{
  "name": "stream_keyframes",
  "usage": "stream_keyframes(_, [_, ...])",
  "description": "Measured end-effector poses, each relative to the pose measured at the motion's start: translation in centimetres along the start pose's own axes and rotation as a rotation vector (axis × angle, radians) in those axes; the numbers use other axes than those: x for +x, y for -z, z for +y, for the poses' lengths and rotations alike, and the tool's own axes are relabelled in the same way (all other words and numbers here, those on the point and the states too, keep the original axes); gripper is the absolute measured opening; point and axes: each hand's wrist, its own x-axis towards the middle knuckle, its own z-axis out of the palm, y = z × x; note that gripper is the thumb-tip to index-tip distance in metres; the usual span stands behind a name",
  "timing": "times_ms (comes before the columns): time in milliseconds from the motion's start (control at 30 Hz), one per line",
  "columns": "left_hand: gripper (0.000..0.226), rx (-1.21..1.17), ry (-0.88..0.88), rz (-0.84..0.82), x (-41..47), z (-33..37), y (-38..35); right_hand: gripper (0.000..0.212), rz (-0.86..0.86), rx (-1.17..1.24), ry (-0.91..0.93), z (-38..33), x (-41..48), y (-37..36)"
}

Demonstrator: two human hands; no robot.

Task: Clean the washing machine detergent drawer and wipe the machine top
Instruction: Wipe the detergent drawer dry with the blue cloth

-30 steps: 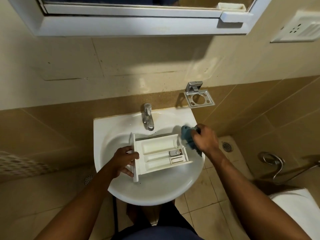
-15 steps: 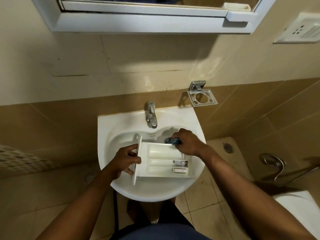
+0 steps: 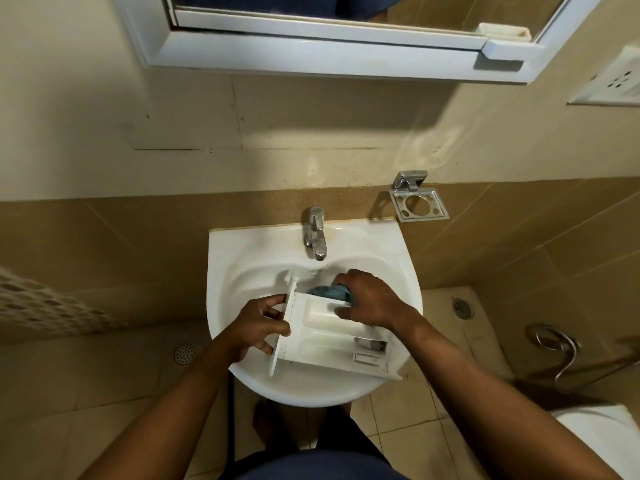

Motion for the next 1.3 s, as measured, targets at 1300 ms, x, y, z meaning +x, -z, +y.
stream_keyframes(1300, [0.057,-0.523,0.329,-0.020,2.1,0.7,0.5,0.015,0.413,-0.150,0.544,1.3,-4.2,-4.3])
